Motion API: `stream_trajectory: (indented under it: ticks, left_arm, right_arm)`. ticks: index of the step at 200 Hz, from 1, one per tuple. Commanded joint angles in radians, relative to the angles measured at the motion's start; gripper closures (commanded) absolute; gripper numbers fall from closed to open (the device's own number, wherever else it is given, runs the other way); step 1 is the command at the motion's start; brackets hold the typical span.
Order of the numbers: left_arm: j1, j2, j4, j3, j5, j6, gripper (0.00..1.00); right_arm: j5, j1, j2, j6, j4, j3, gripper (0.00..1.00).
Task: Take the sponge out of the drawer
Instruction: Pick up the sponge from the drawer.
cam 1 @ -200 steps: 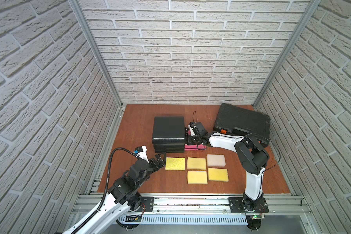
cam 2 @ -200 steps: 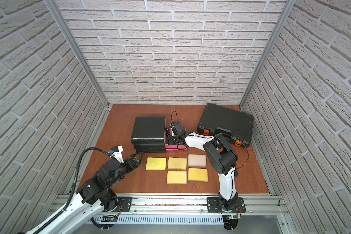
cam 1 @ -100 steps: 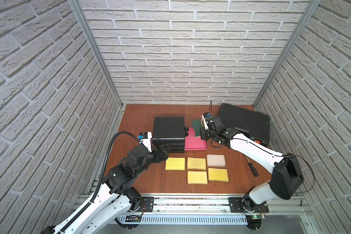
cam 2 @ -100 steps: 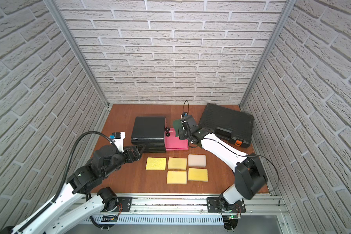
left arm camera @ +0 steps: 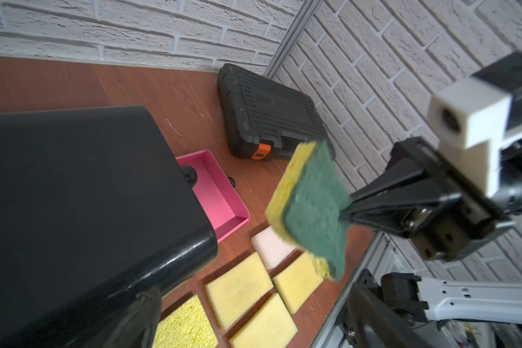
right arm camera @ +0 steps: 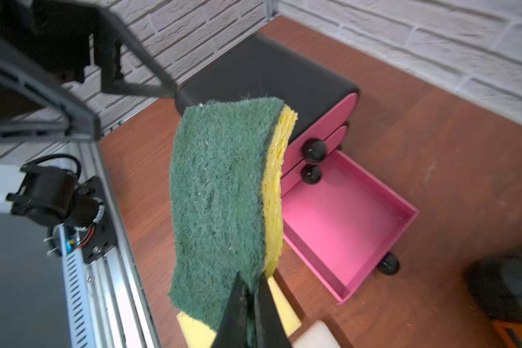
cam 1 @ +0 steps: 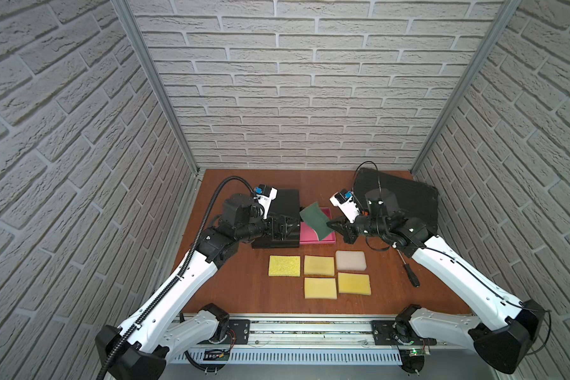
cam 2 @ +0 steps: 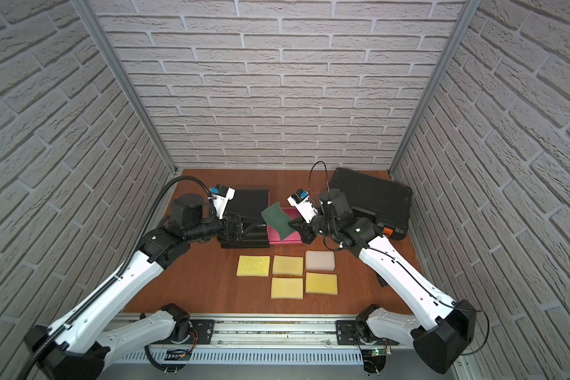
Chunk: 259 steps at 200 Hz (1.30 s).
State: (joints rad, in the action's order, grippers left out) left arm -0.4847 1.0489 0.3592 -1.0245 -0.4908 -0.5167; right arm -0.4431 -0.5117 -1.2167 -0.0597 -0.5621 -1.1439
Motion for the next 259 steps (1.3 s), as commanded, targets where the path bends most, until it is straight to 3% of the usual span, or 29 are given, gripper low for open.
stream_trajectory:
  ticks: [1,31,81,97,117,125,129,158,182,195,237,259]
  left_arm:
    - [0.039,0.031,-0.160,0.016,-0.228,-0.033,0.06]
    - [0.033,0.086,-0.215,0.027,-0.296,-0.068,0.11]
    - [0.012,0.144,-0.193,0.029,-0.287,-0.056,0.19]
    - [0.005,0.158,-0.193,0.029,-0.286,-0.055,0.35]
    - [-0.016,0.166,-0.191,0.026,-0.272,-0.054,0.65]
    - [-0.028,0.163,-0.185,0.027,-0.254,-0.055,0.81]
    - [-0.033,0.158,-0.180,0.028,-0.239,-0.057,1.00]
    - [-0.062,0.112,-0.183,0.067,-0.160,-0.085,1.00]
    - [-0.081,0.004,-0.202,0.145,-0.033,-0.156,1.00]
    - [-0.087,-0.084,-0.223,0.203,0.039,-0.217,1.00]
    - [-0.122,-0.408,-0.225,0.452,0.307,-0.418,1.00]
    - [-0.206,-0.532,-0.237,0.583,0.460,-0.535,1.00]
  right_arm:
    - [-0.149,-0.003,-0.022,-0.059,-0.006,0.007,0.97]
    - [-0.161,-0.004,-0.044,-0.061,-0.003,-0.015,0.97]
    - [-0.190,-0.007,-0.072,-0.064,0.004,-0.048,0.97]
    - [-0.192,-0.009,-0.079,-0.060,0.009,-0.053,0.97]
    - [-0.185,-0.013,-0.085,-0.046,0.025,-0.053,0.97]
    - [-0.181,-0.012,-0.086,-0.036,0.034,-0.052,0.97]
    - [-0.177,-0.013,-0.086,-0.031,0.040,-0.051,0.97]
    - [-0.172,-0.014,-0.083,0.011,0.079,-0.044,0.91]
    - [-0.108,-0.014,-0.064,0.072,0.117,-0.033,0.50]
    - [-0.056,-0.013,-0.041,0.096,0.135,-0.020,0.37]
    - [0.199,-0.011,0.054,0.201,0.197,0.054,0.26]
    - [0.268,-0.008,0.064,0.235,0.209,0.078,0.25]
